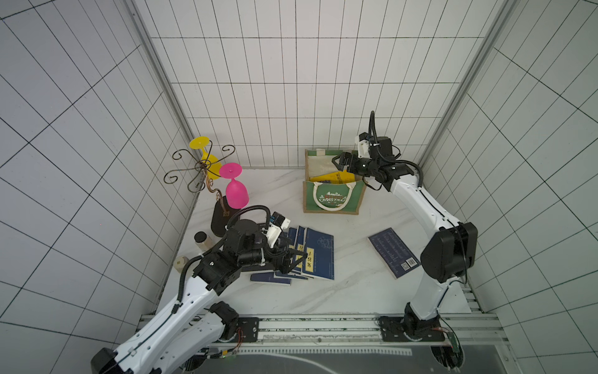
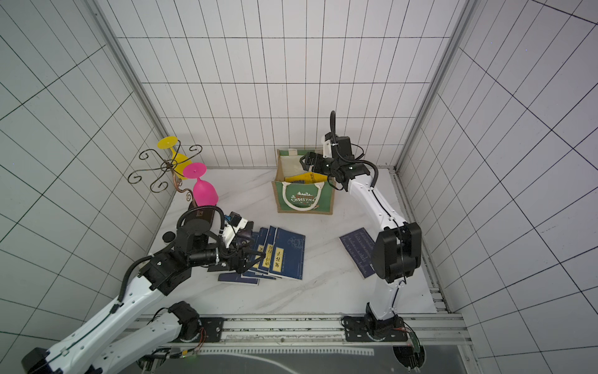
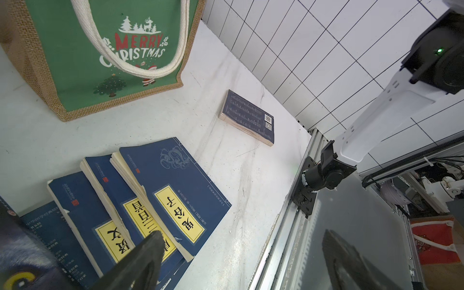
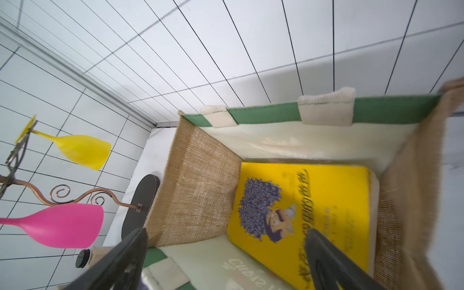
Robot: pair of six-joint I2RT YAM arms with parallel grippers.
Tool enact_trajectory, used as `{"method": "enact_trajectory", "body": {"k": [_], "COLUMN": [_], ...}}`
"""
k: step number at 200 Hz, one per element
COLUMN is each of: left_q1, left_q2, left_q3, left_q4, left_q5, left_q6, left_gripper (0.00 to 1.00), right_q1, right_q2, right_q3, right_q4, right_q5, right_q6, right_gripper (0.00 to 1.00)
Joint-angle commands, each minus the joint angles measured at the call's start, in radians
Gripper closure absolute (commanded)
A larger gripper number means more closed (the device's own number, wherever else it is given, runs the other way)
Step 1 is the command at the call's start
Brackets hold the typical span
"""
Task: Put the books into the canvas bag
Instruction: Place the book in the canvas bag, then pick up the book from the book.
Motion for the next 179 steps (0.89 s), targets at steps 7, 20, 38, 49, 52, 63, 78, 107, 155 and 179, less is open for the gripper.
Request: {"method": "enact_trajectory", "body": {"k": [7,20,38,49,52,63,78,107,155,179], "left_q1": [-0.040,-0.053,-0.061,-0.063,-0.063,-0.063,-0.063,-0.064,-0.069,-0.089], "left_q2": [0.033,0.052,0.069,0.079,0.083,0.096,0.114,0.152,0.243,0.298], "left_q3": [-0.018,-0.028,-0.046,-0.065,-0.071,-0.089,-0.107,-0.127,-0.137,-0.155], "left_q4": [0.061,0.081,0.109,0.132,0.139,0.168,0.198,0.228,0.256,0.294], "left_q5": [-0.063,-0.077,-0.111,-0.130,-0.134,-0.138,-0.150,-0.186,-0.172,-0.180], "left_q6": [-0.044,-0.062,-0.097,-0.125,-0.134,-0.157,-0.185,-0.208,-0.240,-0.258], "left_gripper": [0.03,0.03,0.03,0.03,0.03,0.03,0.03,0.03,0.03,0.03], "right_q1": [0.012,0.015,0.023,0.034,0.037,0.055,0.084,0.146,0.222,0.253], "right_q2": [-0.168,-0.228,-0.315,-0.362,-0.372,-0.413,-0.467,-0.562,-0.508,-0.444], "right_q3": [-0.093,-0.162,-0.279,-0.357,-0.379,-0.456,-0.582,-0.869,-1.131,-1.164], "right_q4": [-0.006,0.001,0.034,0.039,0.040,0.039,0.092,0.252,0.460,0.504], "right_q5": [0.039,0.042,0.012,-0.011,-0.012,-0.019,-0.026,-0.068,-0.089,-0.092], "right_q6": [-0.090,-0.095,-0.094,-0.102,-0.102,-0.101,-0.086,-0.016,0.071,0.089], "right_gripper": [0.02,0.02,0.02,0.02,0.01,0.02,0.02,0.02,0.02,0.02]}}
